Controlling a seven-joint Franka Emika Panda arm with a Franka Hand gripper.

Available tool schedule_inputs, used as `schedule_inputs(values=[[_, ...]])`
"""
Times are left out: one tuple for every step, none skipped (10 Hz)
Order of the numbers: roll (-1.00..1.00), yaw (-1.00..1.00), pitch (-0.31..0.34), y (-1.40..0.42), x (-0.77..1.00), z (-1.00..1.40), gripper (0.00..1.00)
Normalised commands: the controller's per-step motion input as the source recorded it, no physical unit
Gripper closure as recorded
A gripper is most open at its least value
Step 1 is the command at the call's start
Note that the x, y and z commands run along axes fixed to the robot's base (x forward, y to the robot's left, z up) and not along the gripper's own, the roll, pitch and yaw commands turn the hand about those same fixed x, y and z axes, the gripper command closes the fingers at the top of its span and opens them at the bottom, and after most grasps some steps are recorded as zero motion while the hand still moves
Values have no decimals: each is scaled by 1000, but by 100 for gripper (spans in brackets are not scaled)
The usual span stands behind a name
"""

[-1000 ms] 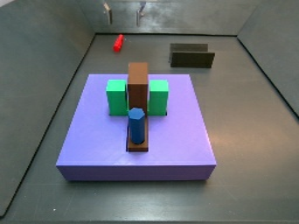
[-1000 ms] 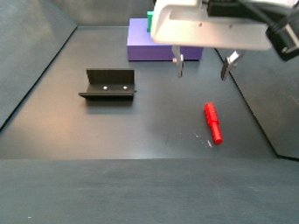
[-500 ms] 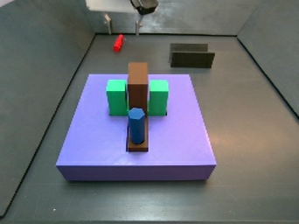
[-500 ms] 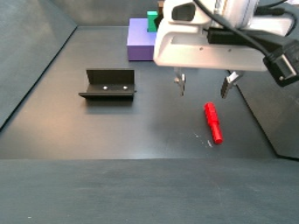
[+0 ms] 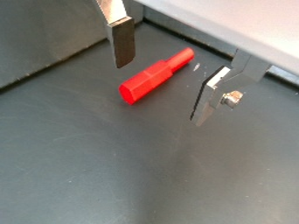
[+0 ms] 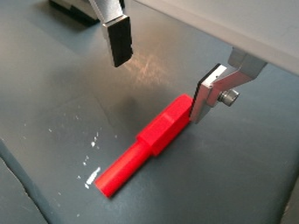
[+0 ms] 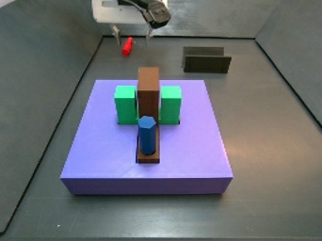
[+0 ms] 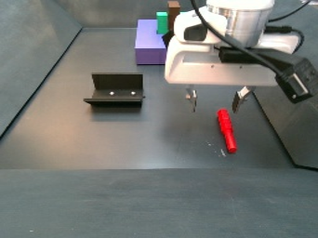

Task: Pick up the red object. Move up. Place the red object on the fixture. Regrasp the red object. Move to above the board. Insert the red object.
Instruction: Pick up the red object.

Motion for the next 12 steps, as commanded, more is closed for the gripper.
schedule_inputs(values=[[-236,-17,-164,120,-169,-340,0],[-294,-37,-187,131,-249,-214,0],[-339,-11,-191,120,-237,-129,0],[-341,0,-161,23,0,-154,0],[-354,0,-170,17,0,-97,0],[-333,0,-177,0,0,-11,0],[-350,0,-213,0,-26,-26,0],[-387,0,-229,0,-77,-77,0],[-393,0,-219,0,-29,-160,0],[-384,0,-207,0,0,-169,0],[-387,0,-203,0,0,-174,0],[-393,0,-201,0,-20,-229,0]])
